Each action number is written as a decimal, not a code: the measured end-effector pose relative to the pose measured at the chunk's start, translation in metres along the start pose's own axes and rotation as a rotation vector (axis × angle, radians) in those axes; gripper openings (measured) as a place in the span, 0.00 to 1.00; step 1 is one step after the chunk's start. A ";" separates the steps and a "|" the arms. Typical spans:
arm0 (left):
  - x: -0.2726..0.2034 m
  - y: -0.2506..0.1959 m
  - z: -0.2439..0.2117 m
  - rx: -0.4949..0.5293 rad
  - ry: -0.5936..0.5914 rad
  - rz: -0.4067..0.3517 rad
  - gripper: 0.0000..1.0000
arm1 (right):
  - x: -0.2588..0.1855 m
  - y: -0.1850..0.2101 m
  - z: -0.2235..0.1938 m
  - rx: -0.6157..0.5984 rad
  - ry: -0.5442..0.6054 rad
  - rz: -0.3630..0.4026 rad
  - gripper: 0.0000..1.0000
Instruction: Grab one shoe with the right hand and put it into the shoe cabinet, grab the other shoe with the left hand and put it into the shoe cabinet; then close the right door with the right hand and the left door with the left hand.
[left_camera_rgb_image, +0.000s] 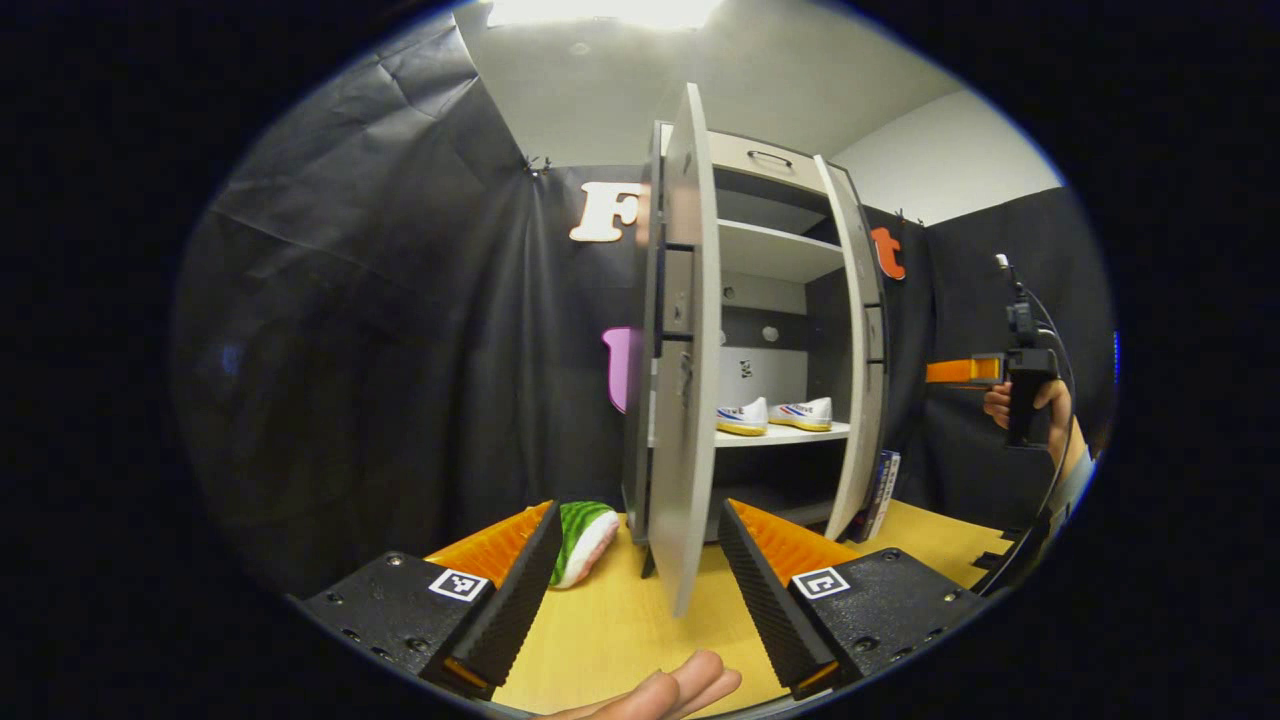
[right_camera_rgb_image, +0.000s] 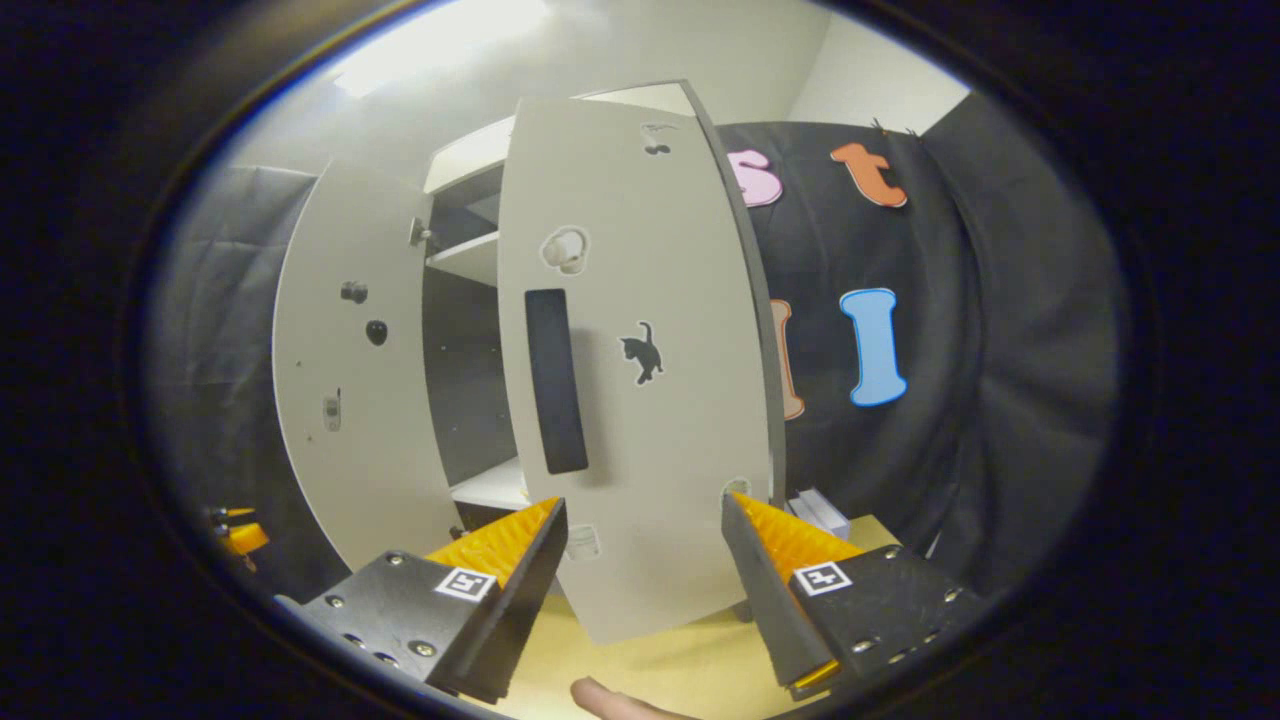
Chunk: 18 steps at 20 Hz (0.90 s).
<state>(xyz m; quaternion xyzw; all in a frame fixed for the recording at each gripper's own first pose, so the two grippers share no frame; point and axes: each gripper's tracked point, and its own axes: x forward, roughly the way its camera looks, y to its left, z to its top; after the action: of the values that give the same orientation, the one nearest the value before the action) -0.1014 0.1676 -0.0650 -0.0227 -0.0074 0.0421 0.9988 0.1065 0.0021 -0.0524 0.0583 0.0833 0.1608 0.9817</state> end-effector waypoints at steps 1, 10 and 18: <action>0.003 0.008 0.000 -0.001 0.004 0.013 0.94 | -0.002 0.001 -0.001 -0.042 -0.014 -0.014 0.93; 0.037 0.064 0.029 -0.102 0.022 0.012 0.95 | -0.031 0.021 -0.012 -0.185 -0.080 -0.091 0.94; 0.084 0.082 0.110 -0.103 -0.011 -0.023 0.94 | -0.067 0.033 -0.054 -0.133 -0.011 -0.122 0.96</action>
<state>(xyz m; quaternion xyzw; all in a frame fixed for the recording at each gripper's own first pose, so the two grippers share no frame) -0.0264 0.2610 0.0423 -0.0736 -0.0150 0.0301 0.9967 0.0234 0.0163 -0.0903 -0.0115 0.0706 0.1057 0.9918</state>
